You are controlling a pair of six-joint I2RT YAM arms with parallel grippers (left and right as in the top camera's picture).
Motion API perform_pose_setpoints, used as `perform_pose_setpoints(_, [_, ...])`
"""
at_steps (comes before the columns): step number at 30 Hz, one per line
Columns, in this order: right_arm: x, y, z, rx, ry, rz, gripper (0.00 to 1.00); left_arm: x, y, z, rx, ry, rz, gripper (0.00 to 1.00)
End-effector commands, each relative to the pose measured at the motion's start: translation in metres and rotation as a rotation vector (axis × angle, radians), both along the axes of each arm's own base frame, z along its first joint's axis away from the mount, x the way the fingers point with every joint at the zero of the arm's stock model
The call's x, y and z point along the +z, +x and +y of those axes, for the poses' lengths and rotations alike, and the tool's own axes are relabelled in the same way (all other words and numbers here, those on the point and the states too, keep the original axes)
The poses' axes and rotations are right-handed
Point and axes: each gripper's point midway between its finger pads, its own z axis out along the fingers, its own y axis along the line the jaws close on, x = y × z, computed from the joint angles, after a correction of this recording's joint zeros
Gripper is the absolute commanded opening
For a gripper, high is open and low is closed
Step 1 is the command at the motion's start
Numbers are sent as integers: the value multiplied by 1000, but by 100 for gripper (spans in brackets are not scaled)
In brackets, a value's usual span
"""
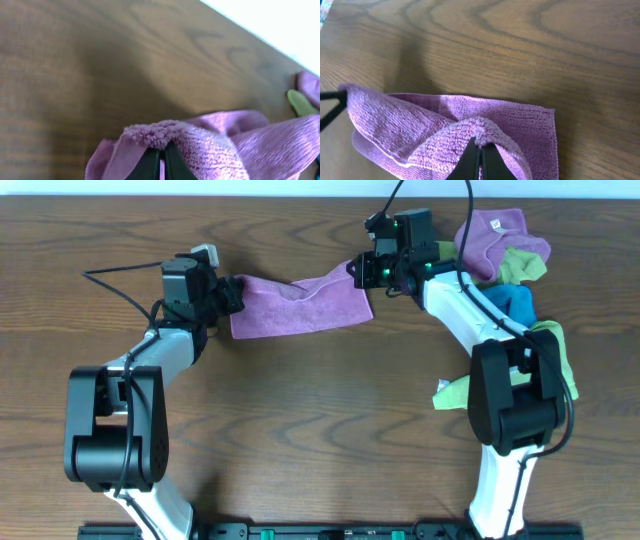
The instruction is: Fold the cloth
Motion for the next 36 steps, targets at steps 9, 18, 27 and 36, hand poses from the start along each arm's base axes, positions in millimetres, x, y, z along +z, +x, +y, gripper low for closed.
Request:
perform_pose_setpoints(9, [-8,19,5,-27,9,-48,1,7,18,19,62,99,-81,6])
perform_pose_setpoints(18, [-22,10,-1,-43,-28,18,1,-5,8,12,23,78,-24,6])
perform_pose_setpoints(27, [-46,-16,-13,-52,-101,157,1,-35,-20,10,6,74,148,6])
perform_pose_setpoints(36, [-54,-27,-18,-55,-118,218,1,-48,-39,7,-10,62,247,5])
